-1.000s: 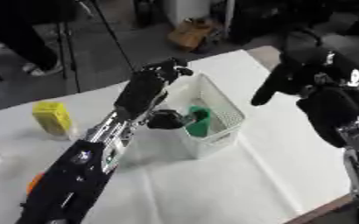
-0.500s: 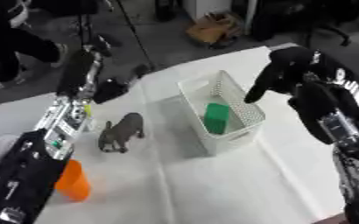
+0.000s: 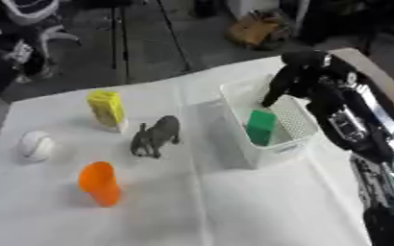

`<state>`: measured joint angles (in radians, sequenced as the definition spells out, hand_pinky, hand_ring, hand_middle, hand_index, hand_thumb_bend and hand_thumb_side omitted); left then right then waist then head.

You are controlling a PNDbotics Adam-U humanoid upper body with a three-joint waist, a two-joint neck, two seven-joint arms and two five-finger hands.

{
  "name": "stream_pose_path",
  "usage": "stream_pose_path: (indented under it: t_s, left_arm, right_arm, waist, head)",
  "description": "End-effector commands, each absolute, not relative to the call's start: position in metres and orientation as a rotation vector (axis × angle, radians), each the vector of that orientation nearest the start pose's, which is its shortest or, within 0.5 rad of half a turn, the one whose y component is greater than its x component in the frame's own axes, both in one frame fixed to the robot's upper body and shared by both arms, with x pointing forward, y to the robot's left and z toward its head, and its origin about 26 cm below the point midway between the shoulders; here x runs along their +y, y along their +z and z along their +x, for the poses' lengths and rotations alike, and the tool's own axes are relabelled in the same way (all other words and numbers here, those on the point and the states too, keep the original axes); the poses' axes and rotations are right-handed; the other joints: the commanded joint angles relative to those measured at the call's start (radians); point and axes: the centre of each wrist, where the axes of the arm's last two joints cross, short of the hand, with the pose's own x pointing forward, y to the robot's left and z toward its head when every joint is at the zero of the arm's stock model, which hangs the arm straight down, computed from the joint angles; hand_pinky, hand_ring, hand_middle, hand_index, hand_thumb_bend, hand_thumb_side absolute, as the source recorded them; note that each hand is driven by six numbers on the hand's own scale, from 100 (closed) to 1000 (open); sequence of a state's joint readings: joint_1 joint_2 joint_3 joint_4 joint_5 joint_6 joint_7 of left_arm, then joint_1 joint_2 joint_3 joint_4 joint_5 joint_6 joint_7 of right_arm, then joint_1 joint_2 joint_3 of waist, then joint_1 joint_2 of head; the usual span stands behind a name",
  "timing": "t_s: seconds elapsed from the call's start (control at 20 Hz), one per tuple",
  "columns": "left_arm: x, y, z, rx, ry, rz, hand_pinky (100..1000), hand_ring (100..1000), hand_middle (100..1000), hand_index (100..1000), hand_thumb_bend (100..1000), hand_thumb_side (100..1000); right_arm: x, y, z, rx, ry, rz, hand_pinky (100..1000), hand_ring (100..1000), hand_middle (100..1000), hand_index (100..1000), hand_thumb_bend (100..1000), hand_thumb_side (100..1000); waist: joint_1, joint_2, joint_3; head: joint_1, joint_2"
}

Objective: Pick up objects on the table and place them in the box.

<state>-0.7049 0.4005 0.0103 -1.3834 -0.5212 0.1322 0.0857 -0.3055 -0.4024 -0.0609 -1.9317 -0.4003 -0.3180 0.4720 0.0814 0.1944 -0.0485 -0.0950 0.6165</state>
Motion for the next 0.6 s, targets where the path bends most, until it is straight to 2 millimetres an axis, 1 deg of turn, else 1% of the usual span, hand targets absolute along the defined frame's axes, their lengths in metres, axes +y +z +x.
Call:
stream_pose_path:
  t_s: [0.05, 0.1, 0.2, 0.25, 0.3, 0.45, 0.55, 0.6]
  left_arm:
    - [0.299, 0.234, 0.407, -1.935, -0.480, 0.875, 637, 700, 836, 849, 575, 1000]
    - [0.305, 0.227, 0.404, -1.919, -0.449, 0.857, 630, 696, 837, 848, 556, 1000]
    - [0.316, 0.216, 0.393, -1.920, -0.372, 0.814, 625, 690, 827, 839, 581, 1000]
    - [0.318, 0.213, 0.388, -1.931, -0.342, 0.794, 629, 694, 834, 846, 567, 1000]
    - [0.318, 0.210, 0.384, -1.946, -0.328, 0.770, 629, 694, 834, 846, 567, 1000]
    - [0.316, 0.207, 0.374, -1.995, -0.291, 0.718, 634, 702, 839, 848, 490, 1000]
    - [0.314, 0.207, 0.367, -2.037, -0.257, 0.698, 639, 709, 840, 849, 455, 1000]
    - [0.312, 0.207, 0.363, -2.059, -0.247, 0.691, 639, 709, 840, 849, 455, 1000]
  right_arm:
    - [-0.299, 0.207, 0.308, -2.457, 0.769, 0.320, 586, 591, 626, 861, 172, 595]
    - [-0.300, 0.205, 0.308, -2.452, 0.761, 0.313, 585, 590, 626, 861, 168, 600]
    - [-0.304, 0.202, 0.308, -2.442, 0.747, 0.297, 584, 589, 626, 861, 167, 604]
    - [-0.304, 0.200, 0.308, -2.438, 0.743, 0.291, 583, 588, 626, 861, 166, 605]
    - [-0.305, 0.199, 0.308, -2.436, 0.739, 0.287, 583, 588, 626, 861, 166, 605]
    - [-0.306, 0.197, 0.309, -2.429, 0.733, 0.281, 582, 587, 626, 862, 163, 610]
    - [-0.307, 0.195, 0.309, -2.426, 0.728, 0.278, 582, 587, 626, 862, 162, 612]
    - [-0.307, 0.194, 0.309, -2.425, 0.727, 0.276, 582, 587, 626, 862, 162, 612]
  waist:
    - [-0.017, -0.037, 0.005]
    - [-0.019, -0.038, 0.016]
    - [-0.022, -0.040, 0.032]
    - [-0.022, -0.040, 0.036]
    - [-0.023, -0.041, 0.040]
    - [-0.026, -0.043, 0.044]
    - [-0.030, -0.045, 0.045]
    - [-0.031, -0.046, 0.046]
  head:
    - [-0.009, 0.009]
    - [-0.012, 0.011]
    - [-0.018, 0.011]
    - [-0.020, 0.012]
    - [-0.020, 0.012]
    - [-0.021, 0.015]
    - [-0.025, 0.017]
    - [-0.024, 0.018]
